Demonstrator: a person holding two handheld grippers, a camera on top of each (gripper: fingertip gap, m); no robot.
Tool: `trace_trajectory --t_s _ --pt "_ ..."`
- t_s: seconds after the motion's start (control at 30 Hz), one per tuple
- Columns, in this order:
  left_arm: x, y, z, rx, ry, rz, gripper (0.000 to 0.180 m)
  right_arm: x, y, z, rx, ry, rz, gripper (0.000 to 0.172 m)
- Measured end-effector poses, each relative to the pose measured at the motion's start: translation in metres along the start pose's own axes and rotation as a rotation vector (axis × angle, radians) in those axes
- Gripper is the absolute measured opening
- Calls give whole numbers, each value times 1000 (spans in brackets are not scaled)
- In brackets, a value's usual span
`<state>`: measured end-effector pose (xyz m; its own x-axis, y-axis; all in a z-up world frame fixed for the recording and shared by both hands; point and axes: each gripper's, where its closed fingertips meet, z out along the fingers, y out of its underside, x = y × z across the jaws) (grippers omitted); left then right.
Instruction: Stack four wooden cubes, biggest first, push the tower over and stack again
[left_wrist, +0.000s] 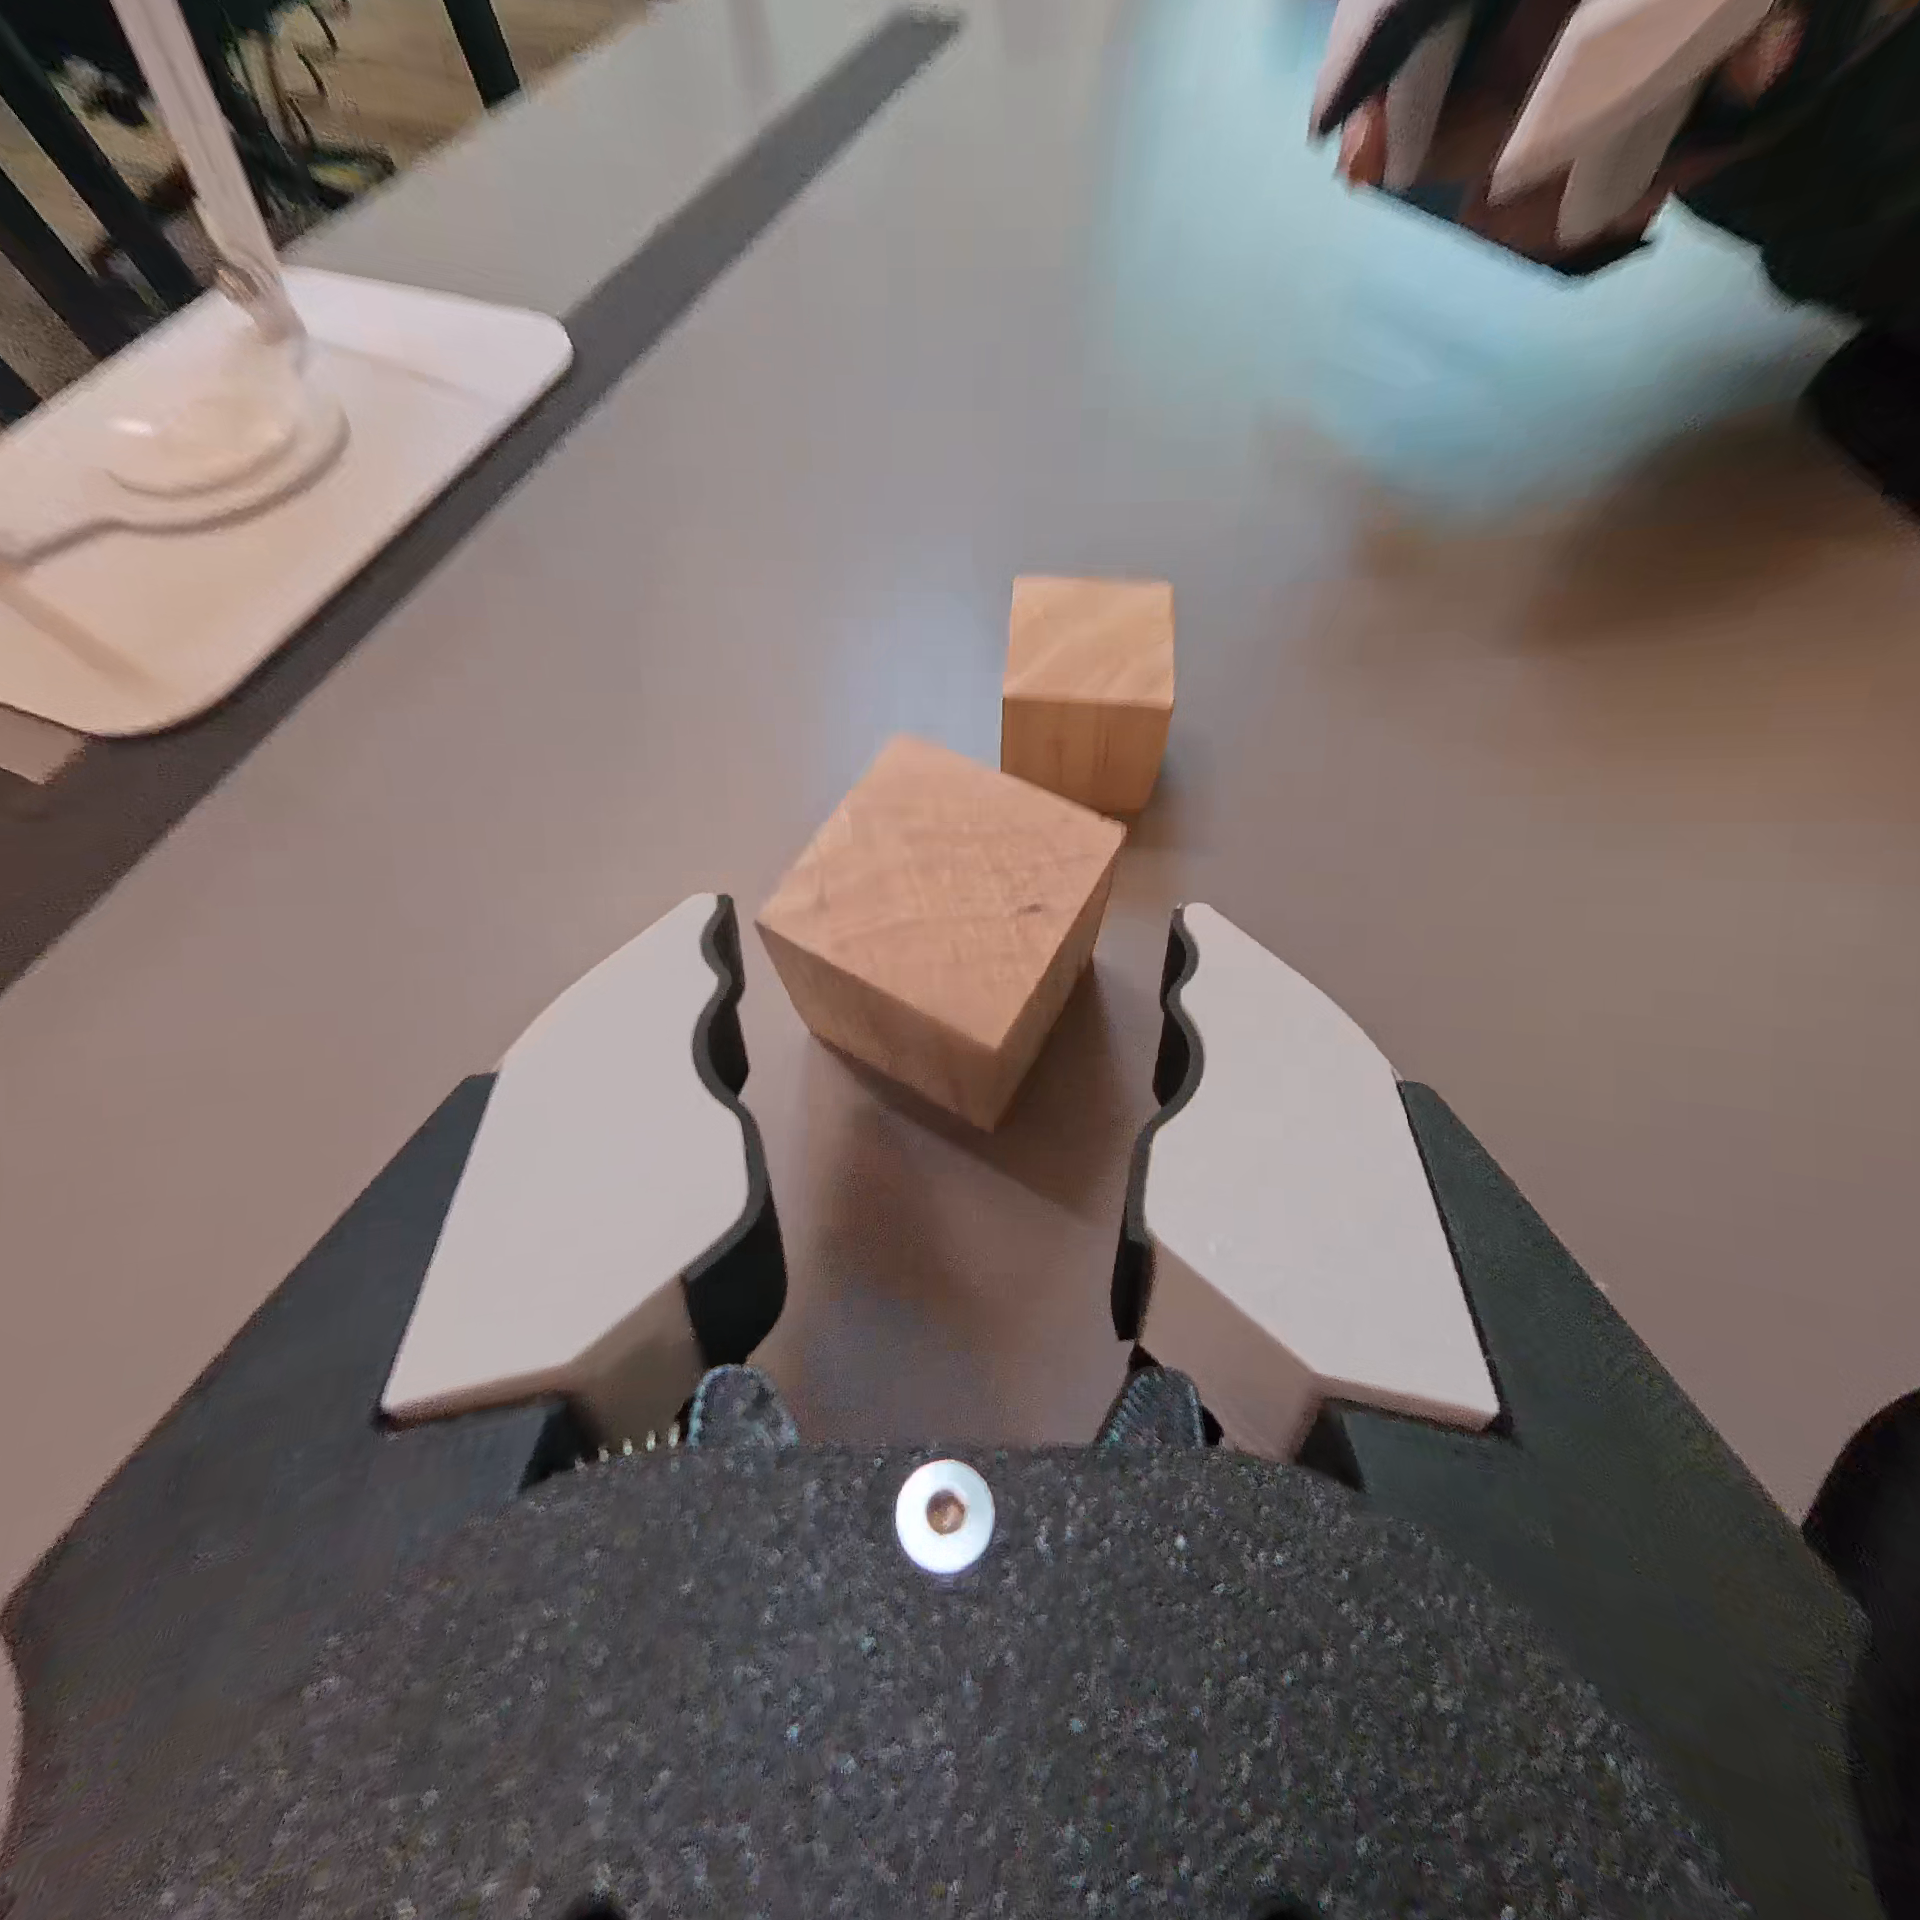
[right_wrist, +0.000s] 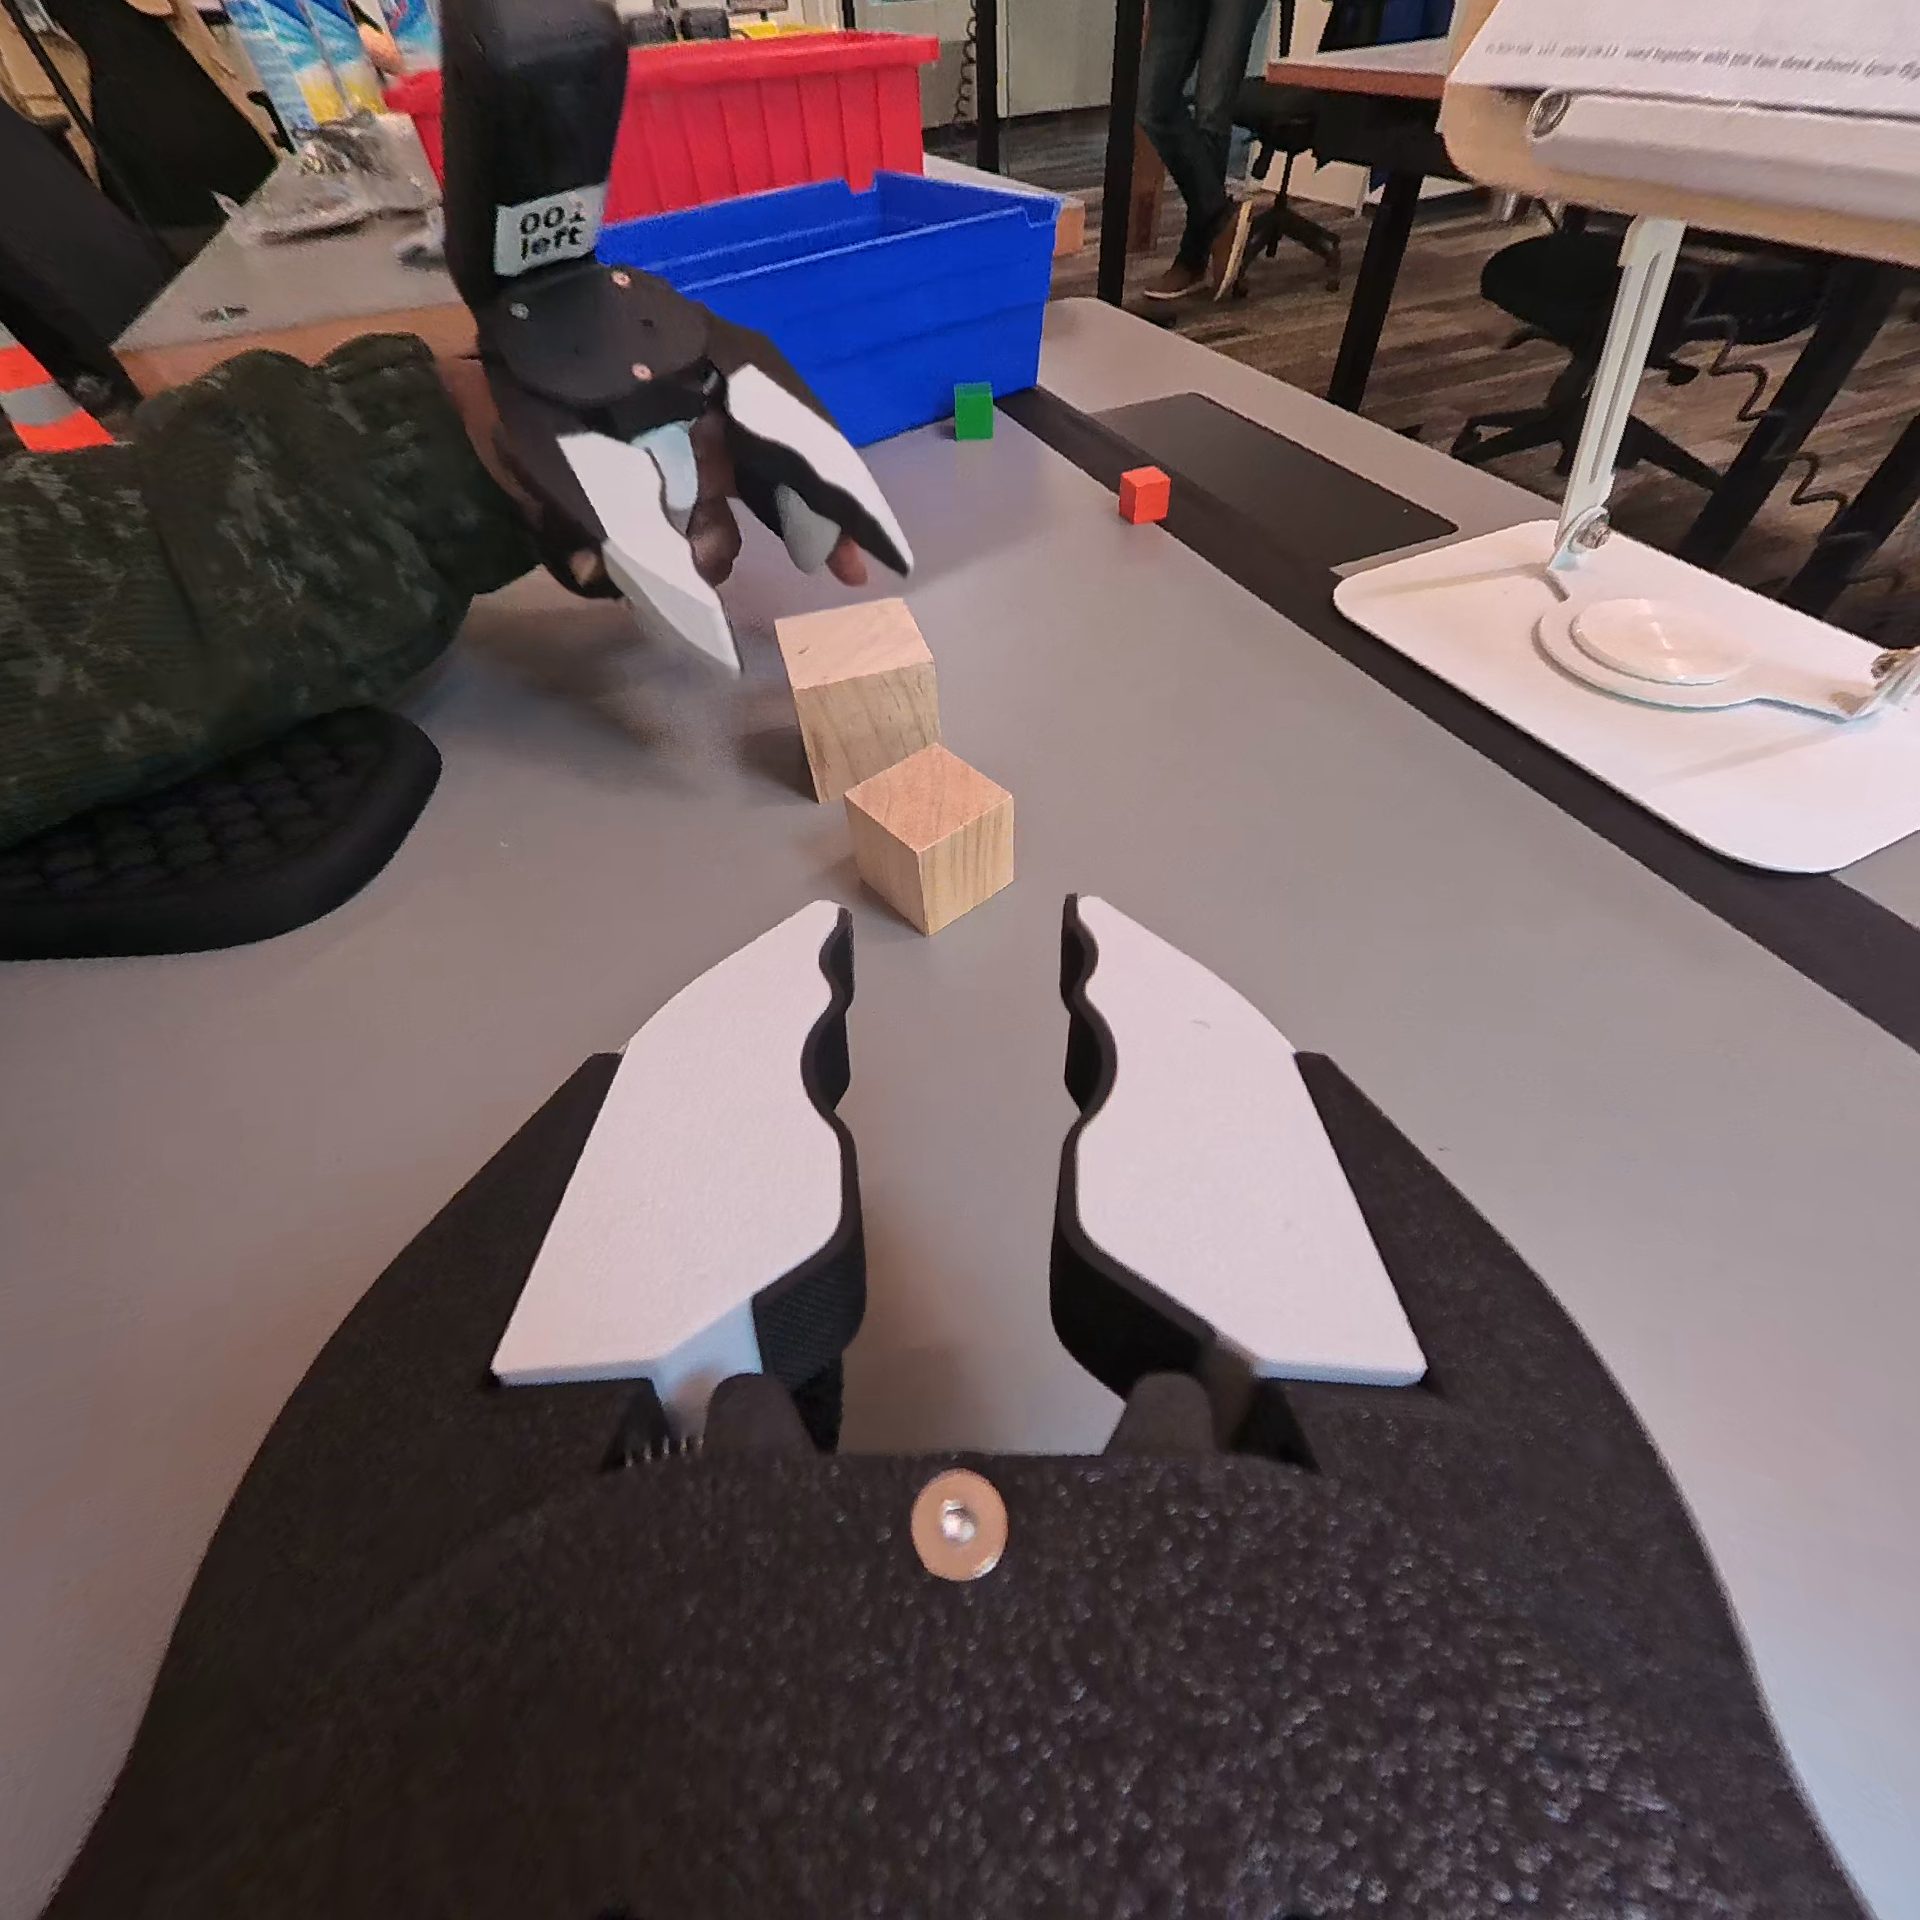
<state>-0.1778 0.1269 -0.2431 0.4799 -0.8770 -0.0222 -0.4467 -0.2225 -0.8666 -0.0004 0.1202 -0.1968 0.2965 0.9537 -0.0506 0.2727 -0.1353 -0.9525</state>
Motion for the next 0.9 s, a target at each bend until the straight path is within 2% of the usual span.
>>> trace_trajectory --t_s 0.07,0.13,0.33,0.5,0.63,0.7,0.73,0.8,0.9 --pt "0 -20 -8 68 -25 2 73 2 -3 -2 18 4 0 38" --pt "7 -36 -6 74 -30 35 66 6 -4 -4 24 20 5 38" --pt "39 -29 43 -268 32 117 65 32 -14 -21 93 150 33 38" --pt "31 -26 68 -465 -32 199 64 68 -25 -47 213 338 88 39" --pt "27 -19 82 -603 -20 279 63 92 -27 -69 276 478 122 39" --pt "30 -11 84 -691 16 327 52 98 -28 -77 297 517 127 39" --pt "28 -10 85 -717 13 370 46 99 -29 -79 306 522 131 39" --pt "32 -10 82 -751 63 412 45 100 -31 -81 318 524 137 39" --pt "35 -26 70 -694 125 436 45 99 -31 -81 316 521 133 39"
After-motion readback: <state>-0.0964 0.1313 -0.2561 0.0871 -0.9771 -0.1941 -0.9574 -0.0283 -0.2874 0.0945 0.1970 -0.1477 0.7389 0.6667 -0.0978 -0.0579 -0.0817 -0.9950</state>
